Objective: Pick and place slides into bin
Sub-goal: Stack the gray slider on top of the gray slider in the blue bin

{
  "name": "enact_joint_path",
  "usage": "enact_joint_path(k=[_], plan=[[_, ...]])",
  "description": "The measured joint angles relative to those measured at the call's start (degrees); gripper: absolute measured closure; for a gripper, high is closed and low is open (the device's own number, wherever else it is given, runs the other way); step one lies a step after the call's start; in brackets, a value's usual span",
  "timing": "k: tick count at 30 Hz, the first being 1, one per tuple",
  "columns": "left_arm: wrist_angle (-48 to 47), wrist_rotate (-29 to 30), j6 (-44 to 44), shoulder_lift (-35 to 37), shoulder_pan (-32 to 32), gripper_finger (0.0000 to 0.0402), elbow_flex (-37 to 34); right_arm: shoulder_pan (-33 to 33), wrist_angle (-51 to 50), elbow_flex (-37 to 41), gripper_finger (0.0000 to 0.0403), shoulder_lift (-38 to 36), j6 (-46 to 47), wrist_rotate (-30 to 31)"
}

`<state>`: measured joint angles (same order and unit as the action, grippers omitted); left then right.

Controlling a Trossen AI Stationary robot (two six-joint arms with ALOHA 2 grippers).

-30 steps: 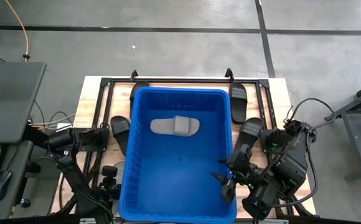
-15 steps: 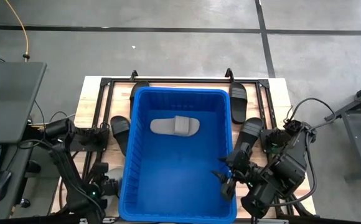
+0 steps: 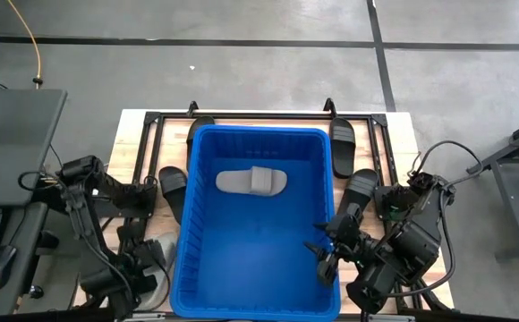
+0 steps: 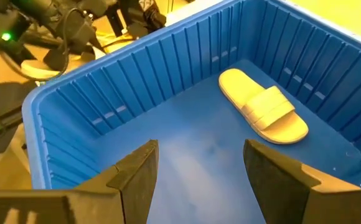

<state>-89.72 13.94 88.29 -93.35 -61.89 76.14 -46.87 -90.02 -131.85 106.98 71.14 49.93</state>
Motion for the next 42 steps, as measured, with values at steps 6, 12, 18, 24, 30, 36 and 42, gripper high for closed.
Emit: enact_joint_path(k=[6,12,18,24,30,36,42], plan=[[-0.44,1.70,-2.21,2.29,0.00,0.0401,4.77,0.37,0.26,0.00,0.0178,0.00,2.45,1.09],[-0.34,-0.66,-6.90,2.19,0.02,0.0401,11.87,0.39,0.28,0.00,0.0178,0.00,2.42,0.29],[-0.30,-5.96,-7.22,2.19,-0.04,0.0401,18.69,0.41,0.50,0.00,0.0178,0.00,2.40,-0.41],[-0.29,-3.52,-7.23,2.17,0.02,0.0401,27.96,1.67,2.42,0.00,0.0178,0.00,2.39,-0.42],[-0.29,3.84,-7.28,2.17,-0.04,0.0401,38.88,3.26,5.97,0.00,0.0178,0.00,0.49,-1.80],[-0.30,13.28,-11.72,2.17,0.00,0.0401,48.36,4.44,8.61,0.02,0.0178,0.00,-1.09,-2.99],[-0.25,27.84,-28.99,2.18,1.34,0.0401,53.13,7.44,13.14,0.02,0.0178,0.00,0.42,-6.93]])
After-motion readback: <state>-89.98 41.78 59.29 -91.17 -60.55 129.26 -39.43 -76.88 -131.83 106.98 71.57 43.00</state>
